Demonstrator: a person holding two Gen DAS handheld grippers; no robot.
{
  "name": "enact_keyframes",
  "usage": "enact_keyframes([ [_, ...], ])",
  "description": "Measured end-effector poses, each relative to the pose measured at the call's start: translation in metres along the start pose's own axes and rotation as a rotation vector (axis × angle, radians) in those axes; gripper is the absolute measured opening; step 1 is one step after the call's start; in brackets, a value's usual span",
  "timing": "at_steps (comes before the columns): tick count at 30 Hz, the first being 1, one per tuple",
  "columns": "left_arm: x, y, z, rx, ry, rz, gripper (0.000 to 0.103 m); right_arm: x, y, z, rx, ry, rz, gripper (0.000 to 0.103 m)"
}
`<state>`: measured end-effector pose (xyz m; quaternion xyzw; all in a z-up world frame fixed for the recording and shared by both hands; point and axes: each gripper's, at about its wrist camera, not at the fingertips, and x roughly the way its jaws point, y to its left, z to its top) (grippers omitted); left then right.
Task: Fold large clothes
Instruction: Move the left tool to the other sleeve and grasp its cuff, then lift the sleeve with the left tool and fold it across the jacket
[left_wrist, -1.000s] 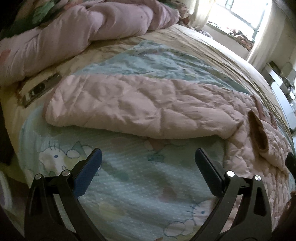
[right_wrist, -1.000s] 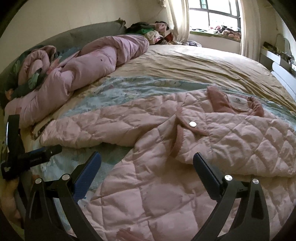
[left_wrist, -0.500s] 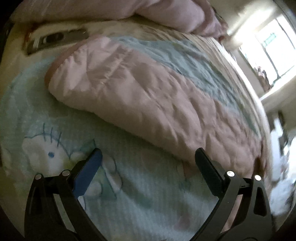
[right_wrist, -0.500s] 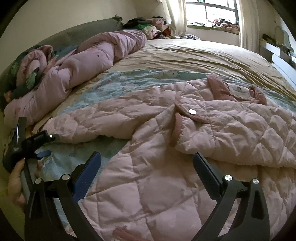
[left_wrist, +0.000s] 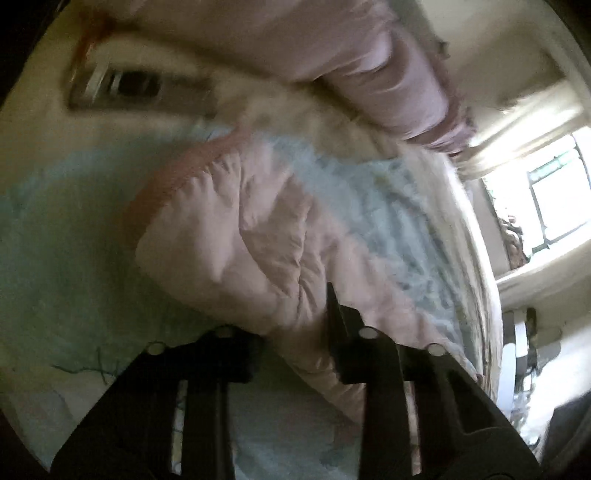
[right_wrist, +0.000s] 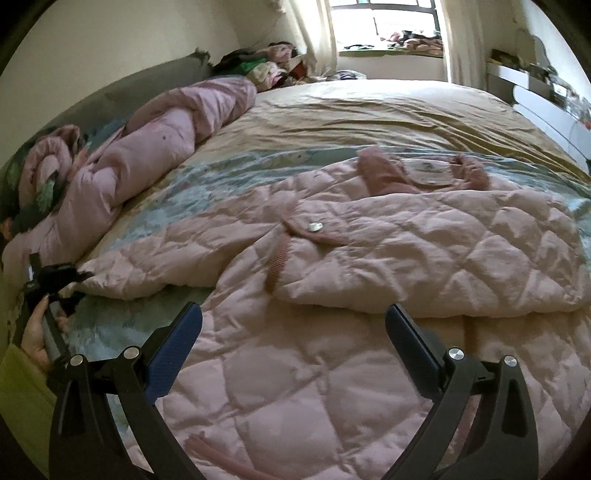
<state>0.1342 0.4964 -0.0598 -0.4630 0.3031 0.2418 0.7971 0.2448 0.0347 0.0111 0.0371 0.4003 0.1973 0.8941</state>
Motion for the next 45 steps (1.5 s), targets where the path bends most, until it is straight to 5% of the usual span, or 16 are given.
enact_keyframes([
  [18, -0.128, -0.181, -0.034, 0.372, -0.245, -0.205, 0.014, -0.061, -0.047, 0.003, 0.106, -0.097, 0.042, 0.099],
  [31, -0.151, -0.271, -0.102, 0.533, -0.239, -0.324, 0.013, -0.109, -0.113, -0.005, 0.188, -0.16, 0.003, 0.099],
  [45, -0.143, -0.335, -0.191, 0.728, -0.15, -0.443, 0.013, -0.158, -0.205, -0.015, 0.357, -0.244, -0.086, 0.099],
])
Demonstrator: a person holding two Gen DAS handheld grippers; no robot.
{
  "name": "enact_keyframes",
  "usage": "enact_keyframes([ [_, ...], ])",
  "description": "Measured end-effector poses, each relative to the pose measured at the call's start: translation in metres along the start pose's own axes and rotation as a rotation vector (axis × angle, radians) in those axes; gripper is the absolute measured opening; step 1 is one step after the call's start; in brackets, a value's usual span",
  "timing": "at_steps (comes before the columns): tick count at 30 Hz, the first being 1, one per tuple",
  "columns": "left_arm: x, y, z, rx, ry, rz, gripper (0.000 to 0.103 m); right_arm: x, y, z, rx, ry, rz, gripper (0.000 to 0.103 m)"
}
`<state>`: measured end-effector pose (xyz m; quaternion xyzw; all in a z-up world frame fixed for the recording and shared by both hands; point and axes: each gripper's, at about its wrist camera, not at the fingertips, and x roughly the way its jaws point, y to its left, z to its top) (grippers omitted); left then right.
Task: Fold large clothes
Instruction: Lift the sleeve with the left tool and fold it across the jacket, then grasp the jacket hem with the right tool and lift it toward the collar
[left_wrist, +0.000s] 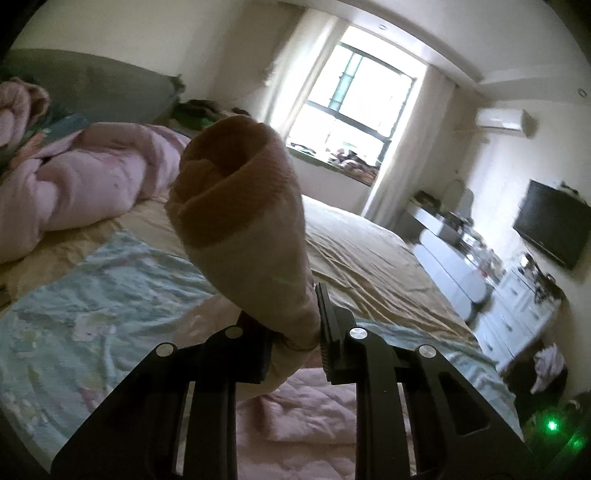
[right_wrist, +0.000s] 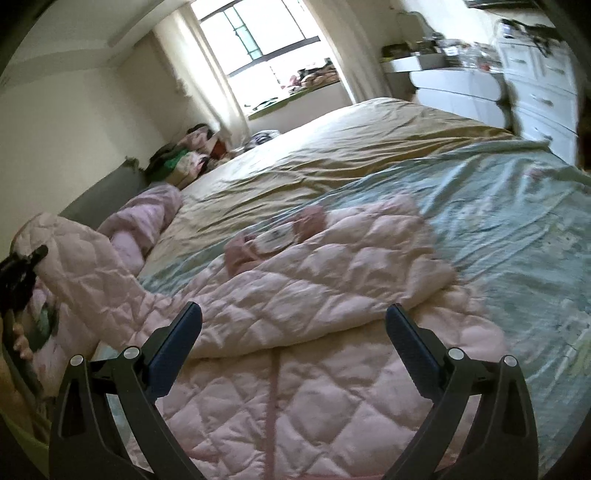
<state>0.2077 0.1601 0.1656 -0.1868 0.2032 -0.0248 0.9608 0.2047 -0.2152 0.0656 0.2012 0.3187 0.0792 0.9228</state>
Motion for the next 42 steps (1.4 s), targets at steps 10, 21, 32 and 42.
enact_keyframes([
  [10, 0.028, -0.049, -0.041, 0.113, 0.089, -0.092, 0.013, -0.009, -0.045, 0.0, 0.073, -0.02, -0.061, 0.099],
  [21, 0.06, -0.096, -0.102, 0.25, 0.21, -0.17, 0.013, -0.015, -0.085, 0.0, 0.14, -0.052, -0.125, 0.099],
  [32, 0.094, -0.124, -0.179, 0.444, 0.357, -0.174, 0.015, -0.017, -0.129, -0.003, 0.239, -0.078, -0.211, 0.099],
  [42, 0.109, -0.146, -0.25, 0.652, 0.496, -0.138, 0.038, -0.003, -0.13, -0.007, 0.245, -0.048, -0.219, 0.099],
])
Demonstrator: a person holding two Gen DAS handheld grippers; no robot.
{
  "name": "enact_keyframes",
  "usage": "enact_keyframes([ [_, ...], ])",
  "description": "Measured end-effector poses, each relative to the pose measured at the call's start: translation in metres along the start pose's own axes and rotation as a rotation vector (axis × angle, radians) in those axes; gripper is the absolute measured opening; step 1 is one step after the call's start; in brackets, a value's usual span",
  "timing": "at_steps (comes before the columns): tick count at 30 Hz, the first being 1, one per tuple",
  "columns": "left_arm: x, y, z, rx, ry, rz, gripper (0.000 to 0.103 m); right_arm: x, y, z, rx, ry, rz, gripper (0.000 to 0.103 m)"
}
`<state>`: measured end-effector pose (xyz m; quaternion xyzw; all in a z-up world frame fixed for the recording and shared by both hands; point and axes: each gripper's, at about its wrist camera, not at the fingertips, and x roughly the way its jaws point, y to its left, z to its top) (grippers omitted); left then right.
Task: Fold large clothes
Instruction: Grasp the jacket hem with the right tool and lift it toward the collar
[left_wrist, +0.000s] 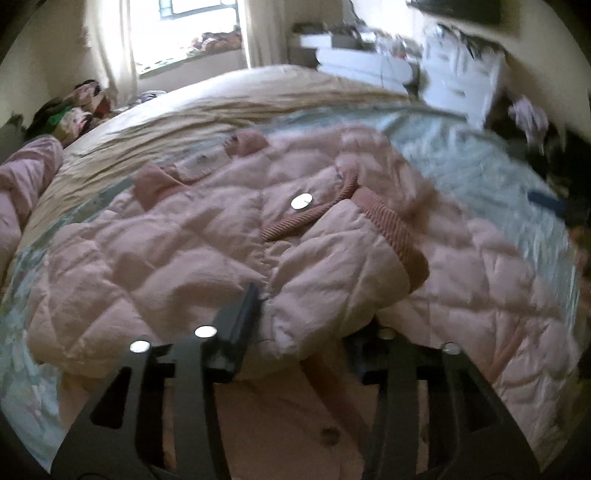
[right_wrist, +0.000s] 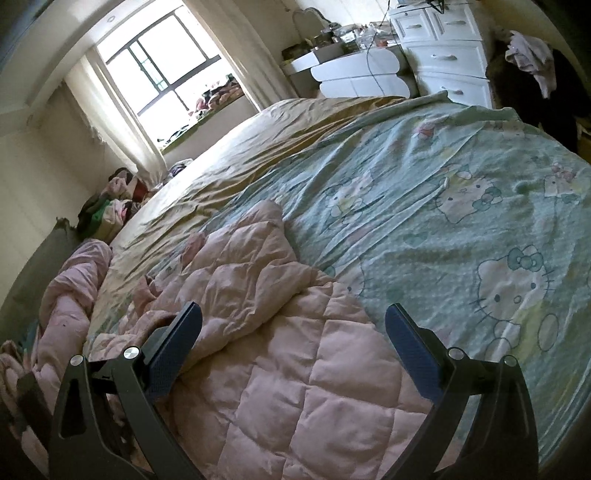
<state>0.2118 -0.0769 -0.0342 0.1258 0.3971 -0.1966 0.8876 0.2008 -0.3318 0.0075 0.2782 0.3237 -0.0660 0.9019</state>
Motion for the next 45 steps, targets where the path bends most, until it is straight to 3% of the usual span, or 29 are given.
enact_keyframes([
  [2, 0.003, -0.004, -0.004, 0.019, 0.013, 0.015, 0.043, 0.001, 0.003, -0.001, -0.008, 0.005, 0.004, 0.099],
  [7, 0.003, -0.007, -0.02, 0.042, 0.082, -0.018, 0.086, 0.007, 0.01, -0.004, -0.022, 0.034, 0.026, 0.099],
  [8, 0.002, -0.008, -0.023, 0.044, 0.096, -0.032, 0.089, 0.008, 0.014, -0.005, -0.029, 0.038, 0.03, 0.099],
  [13, -0.01, 0.01, -0.043, -0.027, 0.159, -0.095, 0.094, 0.016, 0.035, -0.011, -0.056, 0.072, 0.083, 0.099],
  [16, -0.023, 0.034, -0.045, -0.111, 0.146, -0.104, 0.094, 0.024, 0.056, -0.015, -0.074, 0.115, 0.141, 0.099],
  [21, -0.052, 0.088, -0.037, -0.235, 0.069, -0.023, 0.094, 0.056, 0.096, -0.024, -0.066, 0.253, 0.281, 0.098],
  [22, -0.057, 0.098, -0.036, -0.255, 0.059, -0.008, 0.094, 0.063, 0.102, -0.026, -0.068, 0.275, 0.286, 0.096],
  [23, -0.062, 0.108, -0.035, -0.275, 0.046, 0.006, 0.094, 0.072, 0.109, -0.029, -0.071, 0.3, 0.293, 0.084],
  [27, -0.088, 0.146, -0.035, -0.31, -0.013, 0.072, 0.094, 0.101, 0.12, -0.037, -0.047, 0.388, 0.32, 0.053],
  [29, -0.097, 0.158, -0.037, -0.333, -0.033, 0.115, 0.094, 0.112, 0.12, -0.04, -0.04, 0.414, 0.296, 0.026],
  [30, -0.103, 0.169, -0.04, -0.364, -0.04, 0.13, 0.094, 0.117, 0.12, -0.041, -0.043, 0.417, 0.291, 0.022],
  [32, -0.112, 0.188, -0.047, -0.426, -0.058, 0.137, 0.094, 0.117, 0.122, -0.04, -0.06, 0.388, 0.291, 0.013],
  [34, -0.119, 0.205, -0.053, -0.49, -0.073, 0.135, 0.094, 0.112, 0.125, -0.036, -0.079, 0.353, 0.319, 0.012],
  [39, -0.128, 0.235, -0.058, -0.571, -0.086, 0.159, 0.094, 0.083, 0.161, -0.004, -0.274, 0.206, 0.351, 0.011],
  [45, -0.123, 0.257, -0.042, -0.632, -0.099, 0.18, 0.094, 0.057, 0.204, 0.055, -0.502, -0.001, 0.282, 0.01],
])
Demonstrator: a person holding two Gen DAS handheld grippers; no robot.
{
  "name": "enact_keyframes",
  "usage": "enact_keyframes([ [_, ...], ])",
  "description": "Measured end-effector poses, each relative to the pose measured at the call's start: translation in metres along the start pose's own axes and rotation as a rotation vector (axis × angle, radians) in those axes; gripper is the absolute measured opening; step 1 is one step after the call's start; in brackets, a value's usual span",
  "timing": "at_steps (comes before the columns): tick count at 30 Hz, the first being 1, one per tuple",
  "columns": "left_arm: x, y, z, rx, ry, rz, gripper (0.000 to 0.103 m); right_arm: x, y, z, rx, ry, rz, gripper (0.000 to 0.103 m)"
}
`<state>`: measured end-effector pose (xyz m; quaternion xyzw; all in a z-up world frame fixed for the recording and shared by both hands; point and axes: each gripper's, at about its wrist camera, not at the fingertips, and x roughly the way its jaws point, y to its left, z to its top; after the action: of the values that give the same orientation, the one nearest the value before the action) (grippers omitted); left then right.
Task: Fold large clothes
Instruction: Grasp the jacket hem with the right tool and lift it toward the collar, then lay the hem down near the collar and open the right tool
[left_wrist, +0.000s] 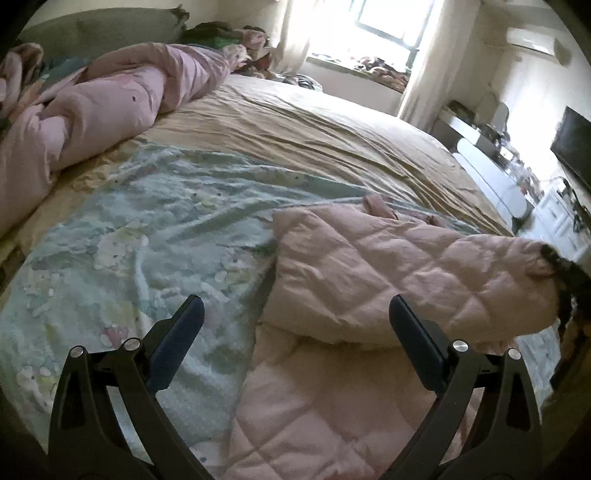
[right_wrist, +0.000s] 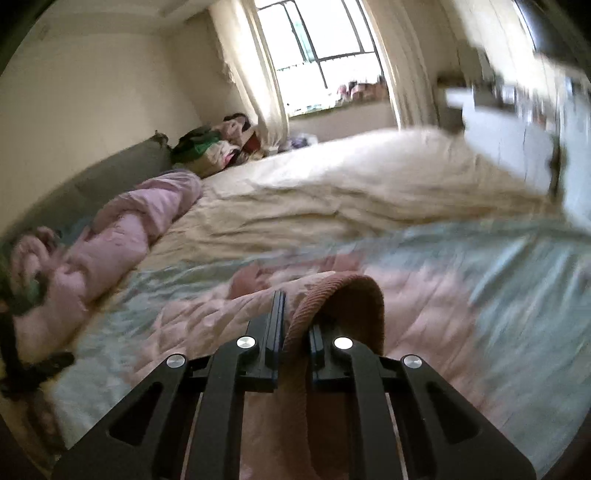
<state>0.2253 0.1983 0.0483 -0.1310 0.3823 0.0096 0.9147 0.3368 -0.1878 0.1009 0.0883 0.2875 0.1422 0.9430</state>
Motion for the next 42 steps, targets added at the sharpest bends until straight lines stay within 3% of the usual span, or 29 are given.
enact_keyframes([
  [4, 0.021, -0.013, 0.013, 0.016, 0.015, -0.015, 0.094, 0.025, -0.017, 0.011, -0.021, 0.04, -0.09, 0.01],
  [14, 0.076, -0.05, 0.018, 0.094, 0.078, -0.039, 0.094, 0.06, -0.034, -0.021, -0.028, 0.125, -0.177, 0.01],
  [18, 0.099, -0.067, 0.017, 0.103, 0.133, -0.088, 0.094, 0.065, -0.037, -0.028, -0.007, 0.146, -0.187, 0.01],
  [23, 0.121, -0.088, 0.01, 0.169, 0.184, -0.067, 0.094, 0.068, -0.036, -0.033, -0.007, 0.153, -0.199, 0.011],
  [29, 0.155, -0.085, -0.015, 0.208, 0.285, -0.026, 0.094, 0.065, -0.033, -0.034, -0.011, 0.167, -0.189, 0.014],
  [30, 0.159, -0.083, -0.019, 0.206, 0.296, -0.024, 0.095, 0.064, -0.032, -0.034, -0.016, 0.169, -0.187, 0.017],
  [32, 0.164, -0.079, -0.023, 0.197, 0.304, -0.03, 0.095, 0.061, -0.031, -0.033, -0.018, 0.178, -0.187, 0.038],
  [34, 0.166, -0.078, -0.025, 0.2, 0.305, -0.031, 0.095, 0.052, -0.03, -0.031, -0.005, 0.157, -0.191, 0.052],
  [42, 0.171, -0.077, -0.03, 0.202, 0.305, -0.039, 0.095, 0.021, -0.008, -0.015, -0.06, 0.062, -0.194, 0.06],
])
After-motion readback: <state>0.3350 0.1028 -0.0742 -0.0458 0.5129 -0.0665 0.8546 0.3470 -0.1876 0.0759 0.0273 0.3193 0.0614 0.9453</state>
